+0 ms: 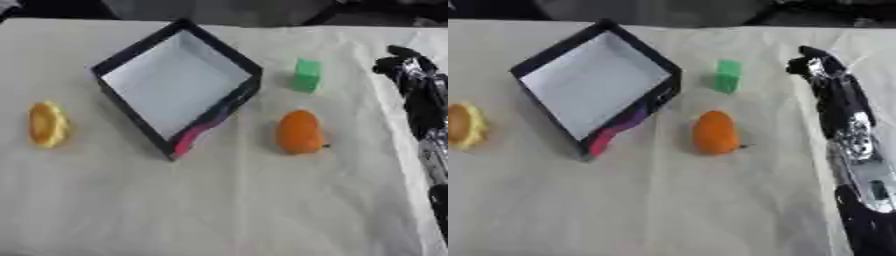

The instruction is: Pick up objects on the table and place them in the box.

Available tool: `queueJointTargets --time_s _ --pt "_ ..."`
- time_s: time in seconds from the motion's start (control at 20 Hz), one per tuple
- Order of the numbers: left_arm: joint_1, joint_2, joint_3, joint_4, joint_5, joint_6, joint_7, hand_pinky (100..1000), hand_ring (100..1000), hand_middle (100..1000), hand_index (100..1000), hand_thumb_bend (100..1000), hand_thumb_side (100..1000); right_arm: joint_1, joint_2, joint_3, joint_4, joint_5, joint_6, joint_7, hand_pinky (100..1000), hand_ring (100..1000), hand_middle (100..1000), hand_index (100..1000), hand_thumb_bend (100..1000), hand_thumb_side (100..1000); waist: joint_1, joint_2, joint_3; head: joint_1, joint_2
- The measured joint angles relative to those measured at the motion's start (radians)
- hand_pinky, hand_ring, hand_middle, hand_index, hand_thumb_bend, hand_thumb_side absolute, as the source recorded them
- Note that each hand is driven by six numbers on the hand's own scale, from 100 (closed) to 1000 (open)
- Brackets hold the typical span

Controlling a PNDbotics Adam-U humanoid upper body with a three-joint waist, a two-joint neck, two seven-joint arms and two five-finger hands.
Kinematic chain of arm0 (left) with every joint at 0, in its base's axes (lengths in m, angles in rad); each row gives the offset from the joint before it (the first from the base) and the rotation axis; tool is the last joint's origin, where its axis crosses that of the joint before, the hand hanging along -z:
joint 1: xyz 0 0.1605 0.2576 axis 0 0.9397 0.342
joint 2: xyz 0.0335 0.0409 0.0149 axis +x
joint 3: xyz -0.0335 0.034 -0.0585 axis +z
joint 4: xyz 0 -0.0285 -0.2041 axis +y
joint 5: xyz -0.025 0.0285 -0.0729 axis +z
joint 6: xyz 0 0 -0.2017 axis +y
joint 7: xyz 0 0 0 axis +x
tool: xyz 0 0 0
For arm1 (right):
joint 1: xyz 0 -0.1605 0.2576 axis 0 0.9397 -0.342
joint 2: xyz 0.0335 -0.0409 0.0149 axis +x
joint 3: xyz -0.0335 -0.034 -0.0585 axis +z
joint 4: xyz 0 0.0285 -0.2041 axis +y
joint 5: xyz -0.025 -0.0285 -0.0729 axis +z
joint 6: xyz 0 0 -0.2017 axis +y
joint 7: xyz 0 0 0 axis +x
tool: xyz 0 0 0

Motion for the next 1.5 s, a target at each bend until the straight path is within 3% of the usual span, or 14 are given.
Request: queueJointTargets --time_s 0.45,0.7,0.75,0.85,1.1,1.5 --pt "0.001 0.0 0.0 0.0 0.0 0.002 -0.002 864 763 790 876 100 755 -0.002 -0.001 0.005 0.0 -0.006 0.002 0.003 986 770 679 828 100 715 0.0 -0.008 0.0 -0.002 0.0" --pt "0.002 0.0 0.0 0.001 0.0 0.002 -0.002 864 763 790 876 100 755 -0.023 -0.035 0.014 0.001 -0.003 0.008 0.013 986 772 682 829 100 711 -0.005 -0.013 0.0 -0.002 0.0" --pt "0.002 0.0 0.0 0.001 0.0 0.002 -0.002 863 763 791 876 100 756 -0.024 -0.038 0.016 0.001 -0.002 0.008 0.015 985 808 728 850 100 657 -0.005 -0.013 0.0 -0.002 0.0" --pt "0.004 0.001 -0.003 0.003 -0.001 0.004 -0.004 862 763 791 876 100 756 -0.038 -0.05 0.028 0.001 0.006 0.007 0.025 985 821 749 860 100 644 -0.01 -0.024 0.0 -0.002 0.0" --pt "0.014 0.01 -0.006 0.004 -0.004 0.005 -0.009 862 764 791 875 100 756 -0.156 -0.15 0.081 0.039 0.066 0.032 0.084 977 835 775 870 100 621 -0.023 -0.035 0.0 -0.002 0.0" --pt "0.017 0.01 -0.01 0.004 -0.007 0.007 -0.014 861 764 791 875 100 757 -0.364 -0.355 0.182 0.237 0.195 0.054 0.172 957 849 804 891 100 581 -0.023 -0.035 0.006 -0.015 0.0"
